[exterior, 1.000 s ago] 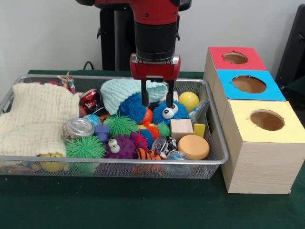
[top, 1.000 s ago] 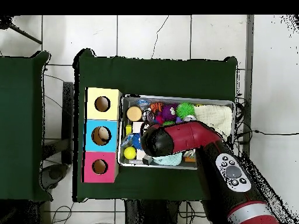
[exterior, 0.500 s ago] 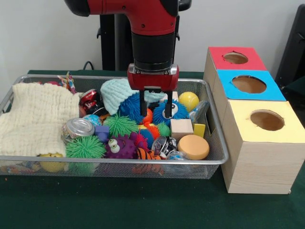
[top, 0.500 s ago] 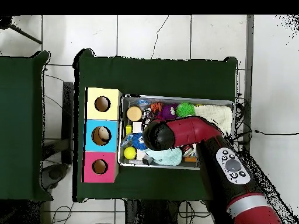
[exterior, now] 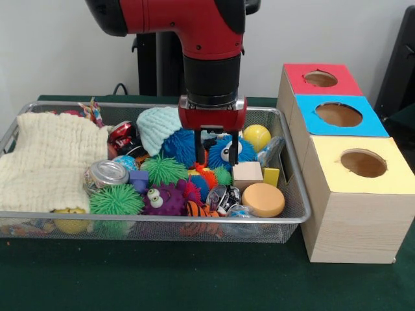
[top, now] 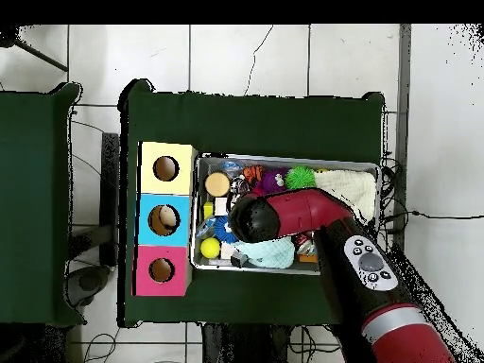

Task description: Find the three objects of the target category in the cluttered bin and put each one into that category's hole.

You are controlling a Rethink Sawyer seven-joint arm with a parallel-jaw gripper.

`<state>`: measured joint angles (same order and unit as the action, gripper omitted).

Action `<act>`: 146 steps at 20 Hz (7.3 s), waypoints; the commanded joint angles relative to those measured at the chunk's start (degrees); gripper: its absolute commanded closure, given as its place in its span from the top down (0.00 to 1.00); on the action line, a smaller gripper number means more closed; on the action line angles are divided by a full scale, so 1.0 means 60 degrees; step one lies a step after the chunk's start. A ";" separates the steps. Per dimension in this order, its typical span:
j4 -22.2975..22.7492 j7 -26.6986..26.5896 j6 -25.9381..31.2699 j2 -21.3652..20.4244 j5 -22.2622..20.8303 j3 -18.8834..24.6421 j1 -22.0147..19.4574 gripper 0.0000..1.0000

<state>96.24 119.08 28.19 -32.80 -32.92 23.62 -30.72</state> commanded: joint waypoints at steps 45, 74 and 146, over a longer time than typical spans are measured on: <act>-0.3549 -0.0446 0.0577 0.2147 -0.0004 -0.0336 0.0311 1.00; -0.4135 -0.0819 0.1566 0.2046 0.0357 -0.0419 0.0473 1.00; -0.4424 0.1211 0.2078 0.1867 0.2696 -0.3053 0.2105 0.00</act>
<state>70.20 119.08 35.12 -19.51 -19.75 6.58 -18.42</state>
